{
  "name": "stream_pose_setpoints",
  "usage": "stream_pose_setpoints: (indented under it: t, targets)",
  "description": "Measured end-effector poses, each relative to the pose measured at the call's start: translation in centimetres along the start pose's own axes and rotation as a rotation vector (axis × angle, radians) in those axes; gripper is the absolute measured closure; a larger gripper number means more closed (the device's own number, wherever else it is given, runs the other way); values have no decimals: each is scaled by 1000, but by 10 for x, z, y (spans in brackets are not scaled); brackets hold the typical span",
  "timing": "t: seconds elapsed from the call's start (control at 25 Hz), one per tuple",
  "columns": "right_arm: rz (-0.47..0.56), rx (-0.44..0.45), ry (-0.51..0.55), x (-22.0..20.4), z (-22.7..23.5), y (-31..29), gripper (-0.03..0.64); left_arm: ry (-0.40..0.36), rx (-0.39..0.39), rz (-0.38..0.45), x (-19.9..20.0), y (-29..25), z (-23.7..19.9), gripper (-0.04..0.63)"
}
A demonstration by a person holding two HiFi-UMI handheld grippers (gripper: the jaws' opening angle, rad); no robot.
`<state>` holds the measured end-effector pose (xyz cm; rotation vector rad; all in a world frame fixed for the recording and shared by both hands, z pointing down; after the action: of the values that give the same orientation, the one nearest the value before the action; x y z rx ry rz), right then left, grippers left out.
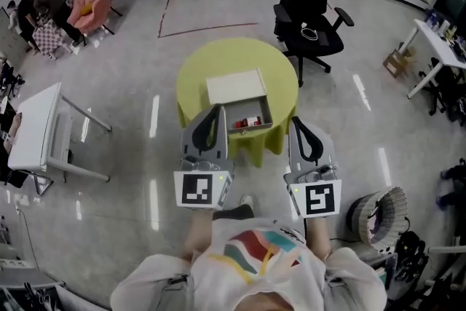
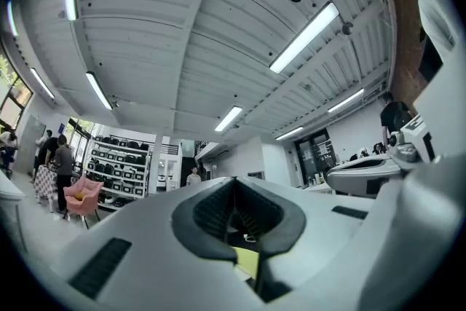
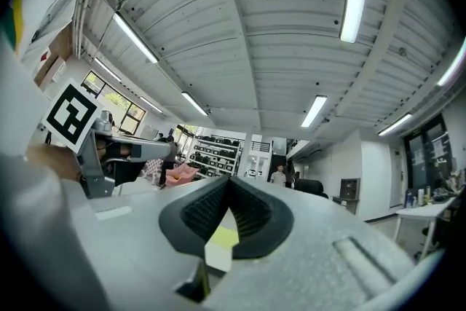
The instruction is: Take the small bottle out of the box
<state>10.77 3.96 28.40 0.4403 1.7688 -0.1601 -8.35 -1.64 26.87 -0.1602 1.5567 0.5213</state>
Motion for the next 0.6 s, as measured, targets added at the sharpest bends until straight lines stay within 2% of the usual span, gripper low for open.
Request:
stream_pose_setpoints:
  t: [0.28, 0.6]
  targets:
    - [-28, 21, -68, -17, 13, -77, 613, 2, -7, -11, -5, -53, -36, 578]
    - [-13, 54, -43, -16, 18, -103, 612, 2, 33, -36, -20, -78, -54, 578]
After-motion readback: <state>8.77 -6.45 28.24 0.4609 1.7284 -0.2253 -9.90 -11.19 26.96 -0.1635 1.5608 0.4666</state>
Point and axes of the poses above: the fingertips, and each gripper's own axes: y backward along the fingers, z to its right, x out of its top, the point moved 7 cm from there along y, backward along the fingers, and after that the axes turned 5 degrees about x, right-handed, at the moved point
